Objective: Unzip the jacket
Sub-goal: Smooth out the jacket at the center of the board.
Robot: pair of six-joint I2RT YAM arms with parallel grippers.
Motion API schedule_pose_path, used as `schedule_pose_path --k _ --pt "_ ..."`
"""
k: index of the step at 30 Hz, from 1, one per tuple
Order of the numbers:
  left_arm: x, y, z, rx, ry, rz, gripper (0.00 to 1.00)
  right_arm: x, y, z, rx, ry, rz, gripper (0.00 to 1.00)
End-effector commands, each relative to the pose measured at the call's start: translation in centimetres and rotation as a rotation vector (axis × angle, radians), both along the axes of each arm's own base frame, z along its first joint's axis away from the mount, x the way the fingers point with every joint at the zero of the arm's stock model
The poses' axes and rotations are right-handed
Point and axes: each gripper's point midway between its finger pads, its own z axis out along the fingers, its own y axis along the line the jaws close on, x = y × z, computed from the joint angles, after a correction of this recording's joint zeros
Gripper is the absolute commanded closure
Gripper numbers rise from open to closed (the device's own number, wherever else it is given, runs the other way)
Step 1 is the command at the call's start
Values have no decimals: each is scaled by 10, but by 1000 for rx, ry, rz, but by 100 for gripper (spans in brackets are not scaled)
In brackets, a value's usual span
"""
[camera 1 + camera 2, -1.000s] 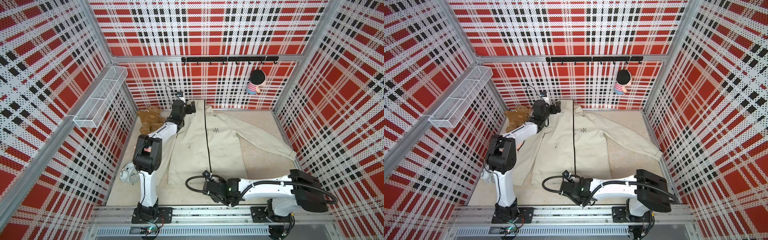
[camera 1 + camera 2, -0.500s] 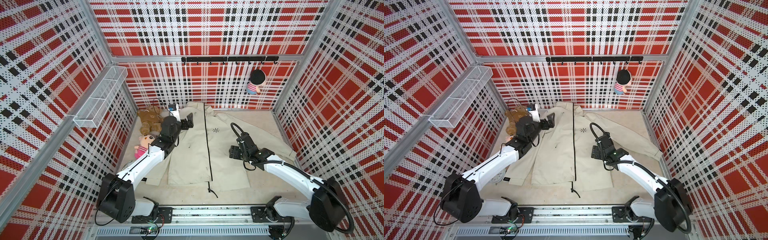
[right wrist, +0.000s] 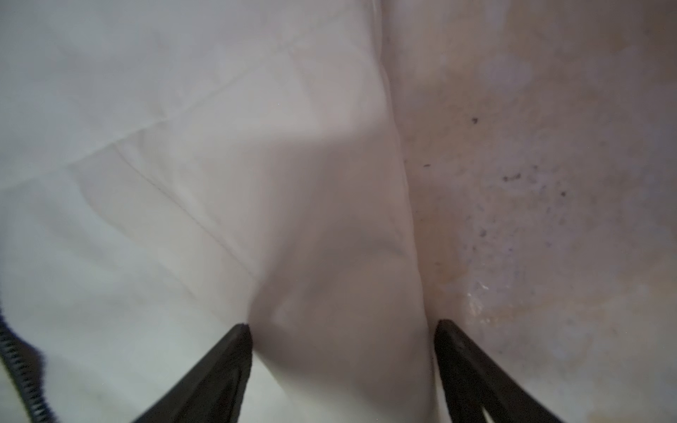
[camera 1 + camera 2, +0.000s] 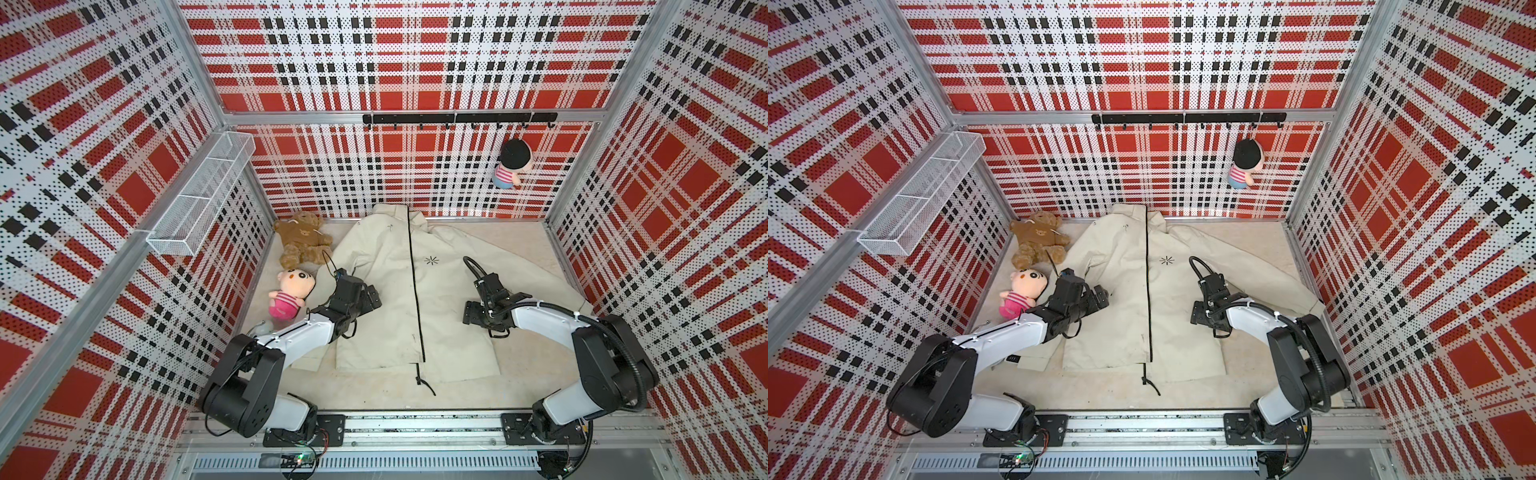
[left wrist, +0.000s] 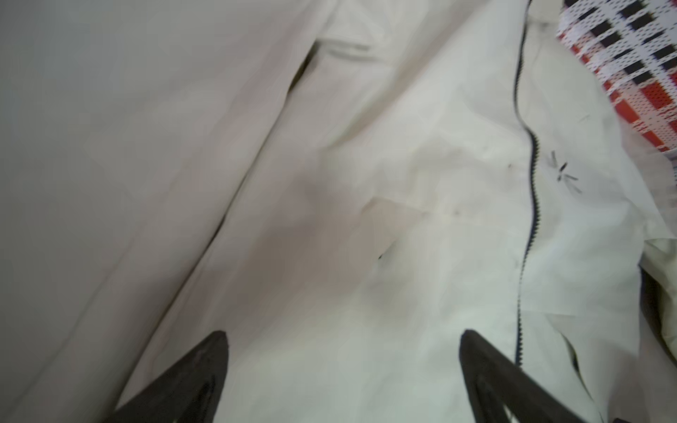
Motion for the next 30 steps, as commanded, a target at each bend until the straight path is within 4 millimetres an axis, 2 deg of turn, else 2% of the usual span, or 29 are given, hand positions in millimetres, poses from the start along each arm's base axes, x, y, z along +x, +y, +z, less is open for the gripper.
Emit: schedule_pose_path --k 1,2,5,6,8,10,11,13,17,20,22,23,25,27,30 --pt "-10 -6 -10 -65 36 27 1 5 -1 -12 -12 17 -1 25" --pt "-13 -6 -11 -63 42 27 1 5 0 -15 -6 24 7 33" --pt "-18 -4 -15 -68 52 29 6 13 6 -14 79 -19 -8 68" --pt "-19 -5 -15 -73 52 27 7 15 5 -11 120 -40 -26 75" --pt "-21 -5 -17 -83 53 24 13 19 -7 -4 169 -79 -86 87" --pt "-22 -8 -19 -101 55 17 22 20 -32 1 157 -102 -154 98" --pt "-23 -9 -21 -109 56 10 26 20 -43 4 147 -110 -181 100" --pt "-24 -14 -23 -135 58 -8 38 17 -69 10 118 -130 -241 100" --pt "-25 -28 -24 -185 53 -42 64 10 -107 22 97 -171 -330 100" --pt "-25 -37 -22 -191 41 -64 68 5 -123 26 84 -184 -366 100" --pt "-24 -44 -16 -189 23 -91 65 3 -125 26 91 -193 -365 100" --pt "-23 -48 -11 -189 8 -107 62 2 -125 26 93 -193 -359 96" --pt "-23 -59 4 -187 -25 -159 41 3 -118 27 124 -193 -322 77" --pt "-29 -64 15 -146 -31 -177 27 3 -109 30 154 -193 -280 56" --pt "-41 -70 29 -91 -27 -191 21 2 -107 39 154 -192 -254 44"
